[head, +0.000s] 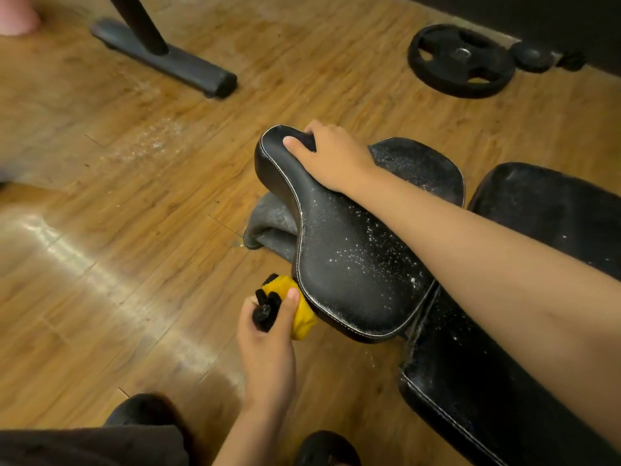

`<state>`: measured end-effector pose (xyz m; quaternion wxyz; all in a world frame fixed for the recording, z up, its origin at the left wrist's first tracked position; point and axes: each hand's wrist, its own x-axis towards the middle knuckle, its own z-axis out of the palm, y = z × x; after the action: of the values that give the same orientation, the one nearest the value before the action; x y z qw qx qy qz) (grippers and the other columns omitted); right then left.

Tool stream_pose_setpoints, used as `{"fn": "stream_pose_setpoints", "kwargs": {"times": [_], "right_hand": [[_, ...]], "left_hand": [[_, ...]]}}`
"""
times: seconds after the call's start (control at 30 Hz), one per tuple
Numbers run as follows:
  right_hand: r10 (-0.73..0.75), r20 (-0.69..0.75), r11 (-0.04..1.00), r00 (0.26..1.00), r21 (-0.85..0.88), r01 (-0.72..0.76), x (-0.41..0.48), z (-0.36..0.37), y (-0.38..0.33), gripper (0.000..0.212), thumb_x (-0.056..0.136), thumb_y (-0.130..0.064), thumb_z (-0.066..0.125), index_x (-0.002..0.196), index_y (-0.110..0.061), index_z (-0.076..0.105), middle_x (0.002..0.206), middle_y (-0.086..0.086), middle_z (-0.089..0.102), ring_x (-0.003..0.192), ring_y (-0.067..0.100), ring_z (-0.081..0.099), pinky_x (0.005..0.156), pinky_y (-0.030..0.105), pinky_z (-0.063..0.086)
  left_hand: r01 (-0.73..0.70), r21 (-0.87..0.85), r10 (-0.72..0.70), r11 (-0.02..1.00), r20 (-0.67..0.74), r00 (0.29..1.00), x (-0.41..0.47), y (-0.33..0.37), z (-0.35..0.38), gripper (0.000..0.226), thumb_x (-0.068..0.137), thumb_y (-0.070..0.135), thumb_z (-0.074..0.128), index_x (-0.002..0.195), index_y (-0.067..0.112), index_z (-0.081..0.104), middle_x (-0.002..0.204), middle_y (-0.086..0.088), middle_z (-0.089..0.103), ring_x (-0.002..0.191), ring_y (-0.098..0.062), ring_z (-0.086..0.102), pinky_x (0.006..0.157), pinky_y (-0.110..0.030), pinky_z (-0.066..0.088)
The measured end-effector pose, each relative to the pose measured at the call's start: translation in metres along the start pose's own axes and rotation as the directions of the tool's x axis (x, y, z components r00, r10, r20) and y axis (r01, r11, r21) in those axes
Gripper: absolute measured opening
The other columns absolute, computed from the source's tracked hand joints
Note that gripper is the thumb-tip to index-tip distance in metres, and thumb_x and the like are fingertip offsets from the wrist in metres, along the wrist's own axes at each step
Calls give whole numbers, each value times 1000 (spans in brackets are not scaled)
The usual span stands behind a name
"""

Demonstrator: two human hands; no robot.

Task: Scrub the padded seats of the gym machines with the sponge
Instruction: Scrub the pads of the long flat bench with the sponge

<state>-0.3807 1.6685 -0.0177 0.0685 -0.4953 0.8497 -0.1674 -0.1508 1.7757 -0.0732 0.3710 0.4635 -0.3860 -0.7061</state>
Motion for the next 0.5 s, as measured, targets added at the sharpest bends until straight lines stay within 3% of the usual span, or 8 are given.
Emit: {"fn": "stream_pose_setpoints", "kwargs": {"times": [0.07,0.17,0.3,0.37,0.5], "right_hand": [[-7,-13,1000,1000,-18,7,-1,1,0,52,95,-59,36,115,-14,54,113,7,63,103,29,58,70,33,38],[-7,-12,1000,1000,-29,7,-1,-1,-1,52,96,-59,36,115,-14,54,115,8,62,105,29,57,71,33,36],[0,2,1000,1000,-15,0,-2,-4,-1,53,96,-58,36,118,-14,54,117,8,62,106,29,57,72,33,37],[-6,3,1000,1000,-18,6,-3,-4,-2,53,96,-58,36,117,-13,53,116,8,62,105,29,58,72,33,39],[-5,-12,999,1000,-37,5,-5,-4,-3,52,96,-57,35,116,-13,53,115,9,62,105,30,57,71,33,37]], "left_hand": [[9,49,-9,999,-7,1000,24,7,0,19,76,30,78,90,21,68,88,-5,68,83,-21,61,77,-45,52],[-36,129,25,991,86,996,70,19,11,16,81,19,76,95,19,68,97,-4,69,91,-19,62,87,-43,50],[-82,176,60,981,127,990,113,37,40,24,87,17,71,106,6,62,95,-8,67,83,-22,61,77,-45,52],[-66,163,47,984,117,992,115,39,44,30,87,21,71,109,4,61,96,-10,66,84,-24,60,83,-51,52],[-62,193,18,979,222,975,92,37,26,22,89,15,67,108,5,63,87,-1,68,74,-14,63,72,-32,55]]}}
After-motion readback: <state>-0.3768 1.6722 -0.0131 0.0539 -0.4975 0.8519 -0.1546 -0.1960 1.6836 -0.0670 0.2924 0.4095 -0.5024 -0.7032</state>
